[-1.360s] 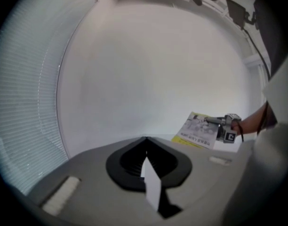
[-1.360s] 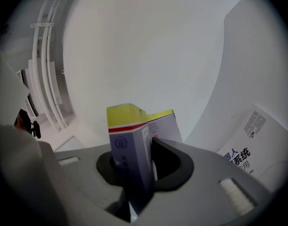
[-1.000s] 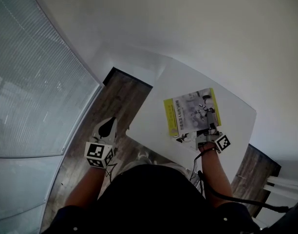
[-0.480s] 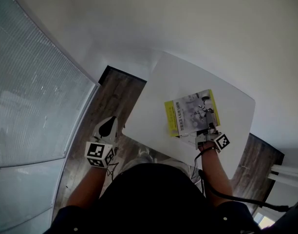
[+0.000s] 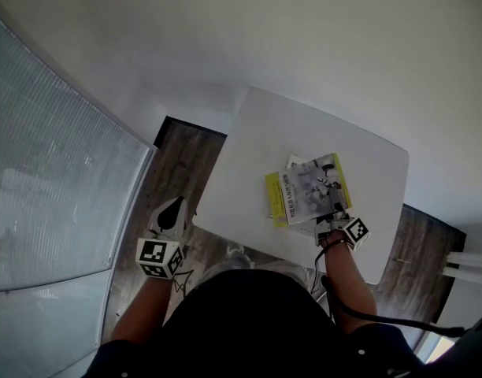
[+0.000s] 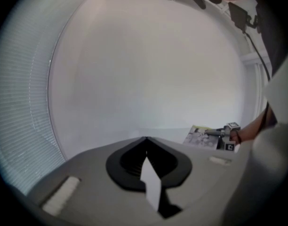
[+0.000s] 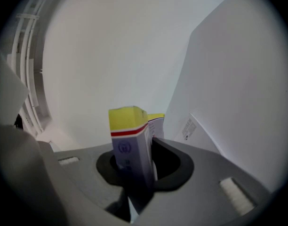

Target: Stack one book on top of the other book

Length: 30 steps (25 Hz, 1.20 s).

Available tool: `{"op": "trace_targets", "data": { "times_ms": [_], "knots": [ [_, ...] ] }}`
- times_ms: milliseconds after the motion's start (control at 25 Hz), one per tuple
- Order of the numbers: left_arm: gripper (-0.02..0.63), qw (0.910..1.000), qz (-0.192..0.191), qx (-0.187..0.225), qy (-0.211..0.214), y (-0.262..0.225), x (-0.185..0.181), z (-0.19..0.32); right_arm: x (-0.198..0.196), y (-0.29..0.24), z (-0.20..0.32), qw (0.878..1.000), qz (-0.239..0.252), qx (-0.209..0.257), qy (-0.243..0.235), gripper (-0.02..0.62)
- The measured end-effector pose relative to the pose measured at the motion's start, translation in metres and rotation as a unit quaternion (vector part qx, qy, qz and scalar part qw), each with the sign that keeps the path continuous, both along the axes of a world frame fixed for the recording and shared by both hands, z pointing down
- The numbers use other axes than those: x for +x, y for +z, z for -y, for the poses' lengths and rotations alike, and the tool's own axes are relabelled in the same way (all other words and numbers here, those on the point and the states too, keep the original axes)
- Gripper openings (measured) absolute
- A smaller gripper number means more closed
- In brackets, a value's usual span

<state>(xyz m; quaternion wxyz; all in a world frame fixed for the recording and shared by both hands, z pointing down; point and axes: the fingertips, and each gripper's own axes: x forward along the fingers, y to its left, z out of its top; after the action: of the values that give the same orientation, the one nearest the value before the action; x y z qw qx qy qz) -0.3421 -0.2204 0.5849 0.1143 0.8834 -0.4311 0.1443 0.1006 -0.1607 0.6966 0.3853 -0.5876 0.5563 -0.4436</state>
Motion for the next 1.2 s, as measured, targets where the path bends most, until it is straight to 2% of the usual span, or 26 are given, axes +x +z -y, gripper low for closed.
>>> {"op": "trace_targets", "data": {
  "times_ms": [80,160,240,320,440,720,840,880,1200],
  "knots": [
    [0.005,1.0,0.004,-0.006,0.005,0.002,0.001,0.0,0.004,0.009,0.0,1.0,-0.01,-0.001,0.0,0.081],
    [0.005,0.9999,0.01,-0.012,0.004,0.002,-0.005,-0.002,0.002,0.026,-0.002,0.999,-0.027,-0.022,0.001,0.078],
    [0.005,0.9999,0.01,-0.012,-0.002,0.002,-0.01,-0.002,-0.006,0.038,0.001,0.999,-0.02,-0.045,0.002,0.075],
    [0.005,1.0,0.004,-0.007,-0.001,0.003,-0.005,0.001,-0.011,0.041,0.005,0.999,-0.004,-0.045,-0.003,0.072],
    [0.005,0.9999,-0.003,-0.001,0.013,0.004,0.007,0.009,-0.004,0.049,-0.002,0.998,-0.016,-0.064,-0.007,0.072],
    [0.005,0.9998,-0.001,-0.001,0.022,0.005,0.01,0.015,0.001,0.059,-0.007,0.993,-0.039,-0.109,-0.016,0.079],
    [0.005,0.9997,0.0,-0.006,0.022,0.009,0.008,0.014,-0.001,0.068,-0.01,0.989,-0.052,-0.137,-0.03,0.194],
    [0.005,0.9997,-0.001,-0.008,0.022,0.01,0.007,0.014,-0.002,0.069,-0.011,0.988,-0.053,-0.142,-0.031,0.21],
    [0.005,0.9996,-0.003,-0.013,0.025,0.01,0.008,0.017,-0.002,0.081,-0.019,0.977,-0.072,-0.195,-0.049,0.252]
  ]
}}
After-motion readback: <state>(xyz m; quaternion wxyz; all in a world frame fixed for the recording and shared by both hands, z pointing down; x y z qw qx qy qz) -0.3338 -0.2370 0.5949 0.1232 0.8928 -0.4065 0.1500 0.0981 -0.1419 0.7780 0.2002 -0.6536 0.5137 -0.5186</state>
